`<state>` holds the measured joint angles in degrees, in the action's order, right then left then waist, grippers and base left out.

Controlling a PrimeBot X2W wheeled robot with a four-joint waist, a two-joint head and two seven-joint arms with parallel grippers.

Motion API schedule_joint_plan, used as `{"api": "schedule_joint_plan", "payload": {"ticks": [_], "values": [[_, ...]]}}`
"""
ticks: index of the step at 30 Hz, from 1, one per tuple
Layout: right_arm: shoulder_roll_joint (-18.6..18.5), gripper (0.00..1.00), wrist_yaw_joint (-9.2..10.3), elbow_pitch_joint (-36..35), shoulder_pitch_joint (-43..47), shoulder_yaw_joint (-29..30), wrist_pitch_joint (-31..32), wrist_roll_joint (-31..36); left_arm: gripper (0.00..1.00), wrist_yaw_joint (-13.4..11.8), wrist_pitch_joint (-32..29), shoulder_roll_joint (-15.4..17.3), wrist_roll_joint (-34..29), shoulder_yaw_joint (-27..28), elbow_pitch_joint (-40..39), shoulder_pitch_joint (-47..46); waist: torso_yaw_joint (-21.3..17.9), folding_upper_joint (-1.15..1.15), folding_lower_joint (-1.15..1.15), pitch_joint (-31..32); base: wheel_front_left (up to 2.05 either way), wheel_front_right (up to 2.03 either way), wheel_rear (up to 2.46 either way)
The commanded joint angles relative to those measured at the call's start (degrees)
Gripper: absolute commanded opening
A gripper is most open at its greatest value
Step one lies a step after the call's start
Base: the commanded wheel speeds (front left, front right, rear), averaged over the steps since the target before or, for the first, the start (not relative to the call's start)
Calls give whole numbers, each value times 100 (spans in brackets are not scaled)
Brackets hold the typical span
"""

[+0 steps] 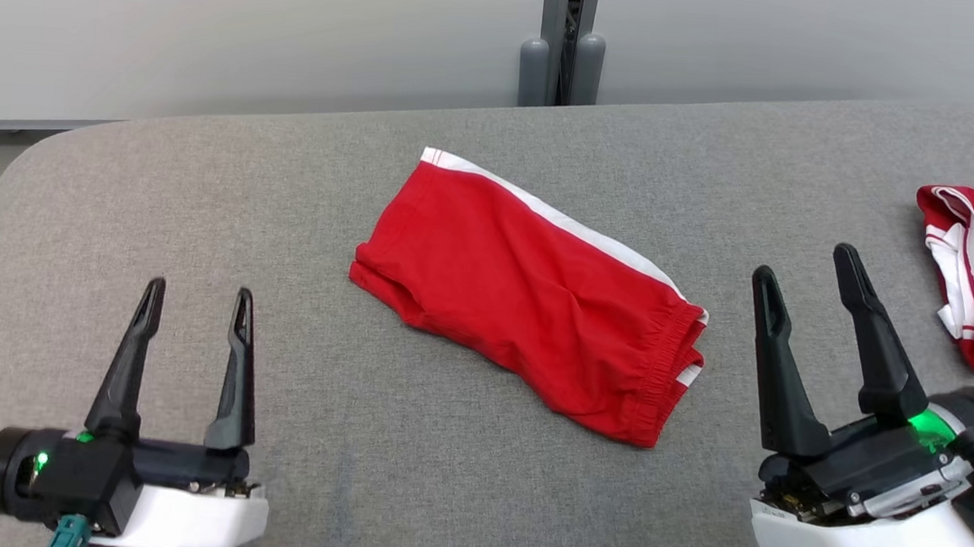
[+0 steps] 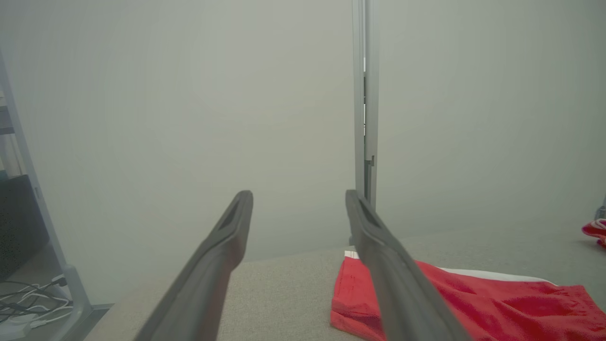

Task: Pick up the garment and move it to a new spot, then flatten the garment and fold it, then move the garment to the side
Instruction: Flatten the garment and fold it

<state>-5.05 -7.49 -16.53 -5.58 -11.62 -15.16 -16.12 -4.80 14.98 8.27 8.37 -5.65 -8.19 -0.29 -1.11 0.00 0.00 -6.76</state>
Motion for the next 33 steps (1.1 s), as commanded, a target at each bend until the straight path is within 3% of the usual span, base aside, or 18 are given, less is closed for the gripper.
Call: {"api": "schedule_joint_plan", "payload": {"ticks": [1, 11, 22, 25, 30, 33], "values": [[30, 100, 0, 66, 113, 65, -2, 9, 100, 96, 14, -52, -112, 102, 37, 121, -8, 0, 0, 37, 0, 0, 0], [168, 100, 0, 838, 425, 401, -2, 110, 100, 687, 14, -403, -462, 433, 225, 512, -56, 0, 0, 199, 0, 0, 0], [203, 100, 0, 1272, 316, 268, -2, -95, 100, 887, 14, -490, -579, 417, 382, 492, -72, 0, 0, 177, 0, 0, 0], [197, 100, 0, 1715, 448, 233, -2, -816, 100, 926, 14, -502, -583, 385, 423, 479, -63, 0, 0, 161, 0, 0, 0], [196, 100, -2, 3073, 284, 263, 514, -2888, 100, 983, 14, -517, -563, 242, 531, 497, 15, 0, 0, 93, 0, 0, 0], [199, 100, -4, 3434, 138, 113, 882, -3402, 100, 991, 14, -519, -575, 113, 601, 471, 92, 0, 0, 9, 0, 0, 0]]}}
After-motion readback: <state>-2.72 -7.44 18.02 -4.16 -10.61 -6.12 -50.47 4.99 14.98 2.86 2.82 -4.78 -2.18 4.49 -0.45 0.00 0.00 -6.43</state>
